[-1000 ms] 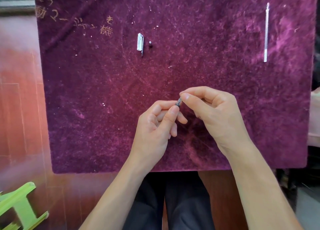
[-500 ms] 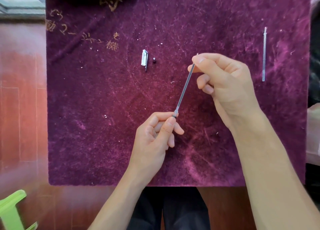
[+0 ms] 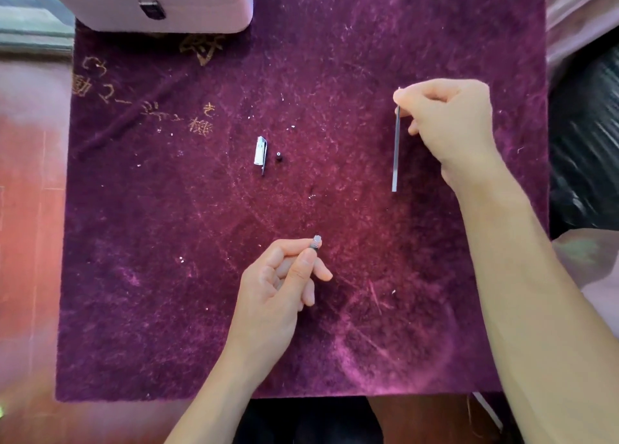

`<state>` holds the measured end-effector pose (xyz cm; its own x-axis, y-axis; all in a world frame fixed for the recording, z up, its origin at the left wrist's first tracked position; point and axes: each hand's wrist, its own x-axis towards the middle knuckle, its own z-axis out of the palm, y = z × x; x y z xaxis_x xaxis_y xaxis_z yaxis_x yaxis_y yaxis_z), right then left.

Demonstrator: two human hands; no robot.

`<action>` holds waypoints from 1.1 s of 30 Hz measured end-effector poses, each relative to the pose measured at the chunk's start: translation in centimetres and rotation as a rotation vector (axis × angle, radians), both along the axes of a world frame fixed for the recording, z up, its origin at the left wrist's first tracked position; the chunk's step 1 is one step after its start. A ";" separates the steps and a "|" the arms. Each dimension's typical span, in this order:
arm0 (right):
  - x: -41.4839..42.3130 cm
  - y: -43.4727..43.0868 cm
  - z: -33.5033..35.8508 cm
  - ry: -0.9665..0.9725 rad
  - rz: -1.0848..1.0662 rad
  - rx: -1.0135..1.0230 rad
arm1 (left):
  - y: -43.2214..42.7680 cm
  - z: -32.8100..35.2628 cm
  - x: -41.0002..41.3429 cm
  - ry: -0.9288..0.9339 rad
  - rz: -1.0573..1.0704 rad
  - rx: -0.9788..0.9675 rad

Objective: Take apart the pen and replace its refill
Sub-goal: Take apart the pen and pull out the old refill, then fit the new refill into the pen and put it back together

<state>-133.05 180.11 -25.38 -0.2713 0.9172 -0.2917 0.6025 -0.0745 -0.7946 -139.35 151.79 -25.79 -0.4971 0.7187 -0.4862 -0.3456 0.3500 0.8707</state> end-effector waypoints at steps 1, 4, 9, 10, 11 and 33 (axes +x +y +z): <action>0.5 0.5 0.0 -0.034 -0.008 0.022 | 0.0 -0.1 0.0 0.002 0.000 -0.002; 2.0 1.8 0.0 -0.137 -0.036 0.072 | 0.2 -0.2 0.0 0.008 -0.003 -0.007; 4.1 2.2 0.0 -0.261 -0.042 0.115 | 0.5 -0.2 0.4 0.002 -0.007 -0.014; 4.3 2.2 -0.1 -0.273 -0.038 0.119 | 0.5 -0.1 0.5 0.000 -0.009 -0.014; 4.5 2.1 -0.2 -0.284 -0.032 0.127 | 0.6 -0.1 0.6 -0.004 -0.011 -0.015; 8.4 5.3 -0.9 -0.280 -0.085 0.093 | 2.5 0.6 1.6 0.013 0.014 -0.005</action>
<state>-124.62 185.45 -26.31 -0.1131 0.9595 -0.2580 0.7939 -0.0689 -0.6042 -137.70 154.32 -25.18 -0.5133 0.7090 -0.4836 -0.3396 0.3497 0.8732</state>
